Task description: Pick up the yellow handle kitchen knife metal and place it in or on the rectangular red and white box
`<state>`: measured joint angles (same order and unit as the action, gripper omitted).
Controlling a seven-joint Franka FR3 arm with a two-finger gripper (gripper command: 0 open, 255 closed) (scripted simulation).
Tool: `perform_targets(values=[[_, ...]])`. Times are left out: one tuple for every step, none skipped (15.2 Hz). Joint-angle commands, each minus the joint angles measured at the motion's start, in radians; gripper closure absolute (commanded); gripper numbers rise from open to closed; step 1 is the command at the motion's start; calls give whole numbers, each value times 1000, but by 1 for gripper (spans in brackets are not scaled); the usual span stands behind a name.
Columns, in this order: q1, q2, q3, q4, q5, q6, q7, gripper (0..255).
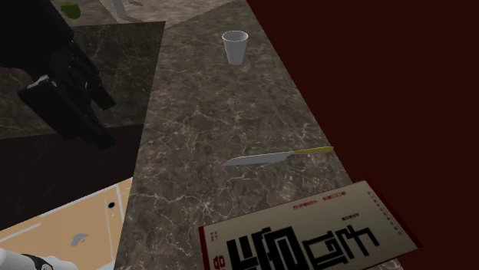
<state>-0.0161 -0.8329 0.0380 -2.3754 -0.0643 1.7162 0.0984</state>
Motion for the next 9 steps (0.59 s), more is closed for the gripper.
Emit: perform_targets(values=[[0, 0, 0, 0, 0, 0, 0, 0], [-3, 36, 1, 4, 3, 26, 9, 0], [-6, 73, 2, 10, 5, 51, 18, 0], [-9, 110, 3, 18, 8, 75, 27, 0], [-12, 148, 4, 26, 10, 99, 35, 0], [-15, 187, 5, 36, 12, 122, 43, 0], [-18, 226, 6, 47, 14, 144, 52, 0], [-20, 265, 7, 59, 16, 164, 60, 0], [-23, 304, 8, 73, 18, 184, 68, 0]])
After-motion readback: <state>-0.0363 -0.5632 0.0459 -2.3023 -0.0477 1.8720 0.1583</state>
